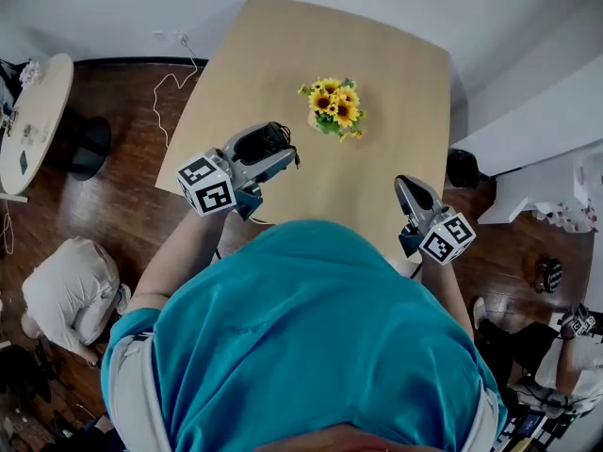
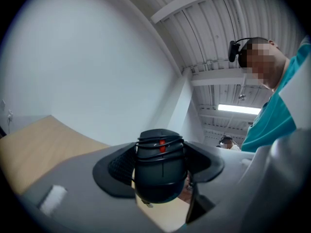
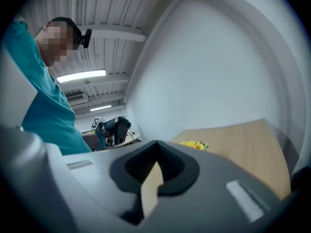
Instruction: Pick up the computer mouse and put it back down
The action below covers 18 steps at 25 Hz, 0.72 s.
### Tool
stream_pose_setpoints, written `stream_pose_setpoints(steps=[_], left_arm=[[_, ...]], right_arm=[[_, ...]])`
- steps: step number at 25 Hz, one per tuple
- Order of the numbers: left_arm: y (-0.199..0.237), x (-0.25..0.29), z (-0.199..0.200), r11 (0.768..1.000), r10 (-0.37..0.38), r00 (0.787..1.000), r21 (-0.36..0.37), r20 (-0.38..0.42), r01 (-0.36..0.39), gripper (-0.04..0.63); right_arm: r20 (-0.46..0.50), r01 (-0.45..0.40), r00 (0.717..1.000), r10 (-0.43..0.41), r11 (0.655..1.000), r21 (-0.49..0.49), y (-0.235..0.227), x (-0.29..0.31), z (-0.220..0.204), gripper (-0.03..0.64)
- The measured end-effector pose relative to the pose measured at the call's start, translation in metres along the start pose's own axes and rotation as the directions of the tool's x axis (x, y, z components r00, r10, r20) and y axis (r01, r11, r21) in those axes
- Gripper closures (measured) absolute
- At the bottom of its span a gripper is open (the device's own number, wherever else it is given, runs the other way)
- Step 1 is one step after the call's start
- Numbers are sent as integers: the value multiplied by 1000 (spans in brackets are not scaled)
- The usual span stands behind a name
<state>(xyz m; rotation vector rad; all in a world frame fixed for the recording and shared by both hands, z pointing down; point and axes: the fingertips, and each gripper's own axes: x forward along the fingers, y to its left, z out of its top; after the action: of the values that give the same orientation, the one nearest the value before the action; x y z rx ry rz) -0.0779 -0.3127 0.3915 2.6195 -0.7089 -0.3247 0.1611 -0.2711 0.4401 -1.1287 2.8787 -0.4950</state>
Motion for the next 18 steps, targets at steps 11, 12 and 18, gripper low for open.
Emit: stream_pose_setpoints(steps=[11, 12, 18], left_arm=[[-4, -3, 0, 1000, -1, 1000, 13, -5, 1, 282], [-5, -3, -1, 1000, 1, 1000, 17, -8, -1, 282], [2, -3, -11, 998, 46, 997, 33, -54, -45, 282]], right_arm=[[2, 5, 1000, -5, 1000, 2, 1, -4, -4, 617], [2, 6, 1000, -6, 1000, 3, 2, -5, -5, 617], [2, 11, 1000, -11, 1000, 6, 3, -8, -8, 617]])
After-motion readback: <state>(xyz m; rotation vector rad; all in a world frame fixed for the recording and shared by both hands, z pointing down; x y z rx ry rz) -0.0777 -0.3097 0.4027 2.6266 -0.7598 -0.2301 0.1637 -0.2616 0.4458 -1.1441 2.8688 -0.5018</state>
